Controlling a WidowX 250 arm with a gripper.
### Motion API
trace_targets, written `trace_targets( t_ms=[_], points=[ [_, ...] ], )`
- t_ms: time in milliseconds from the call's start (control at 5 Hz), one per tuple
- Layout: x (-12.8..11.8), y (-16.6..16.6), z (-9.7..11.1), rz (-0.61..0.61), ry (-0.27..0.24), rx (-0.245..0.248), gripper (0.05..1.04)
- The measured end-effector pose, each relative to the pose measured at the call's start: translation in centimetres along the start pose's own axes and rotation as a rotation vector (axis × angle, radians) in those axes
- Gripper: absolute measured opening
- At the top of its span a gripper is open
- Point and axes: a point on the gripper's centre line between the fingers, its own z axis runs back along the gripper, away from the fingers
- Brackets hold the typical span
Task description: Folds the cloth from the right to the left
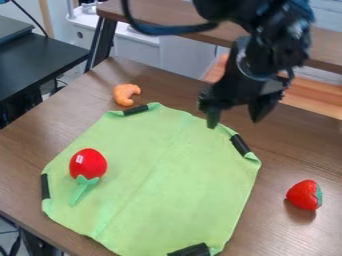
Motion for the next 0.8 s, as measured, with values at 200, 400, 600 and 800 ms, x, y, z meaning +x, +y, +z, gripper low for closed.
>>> trace_targets(
  t_ms=[200,400,600,800],
  points=[
    [0.0,-1.6,-1.6,0.085,-0.053,-0.008,1.000],
    [-0.4,-2.8,-3.4,0.083,-0.041,-0.031,1.000],
    [-0.1,-3.5,-5.6,0.092,-0.008,-0.056,1.000],
    [0.1,-4.1,-7.3,0.087,0.017,-0.060,1.000]
  ],
)
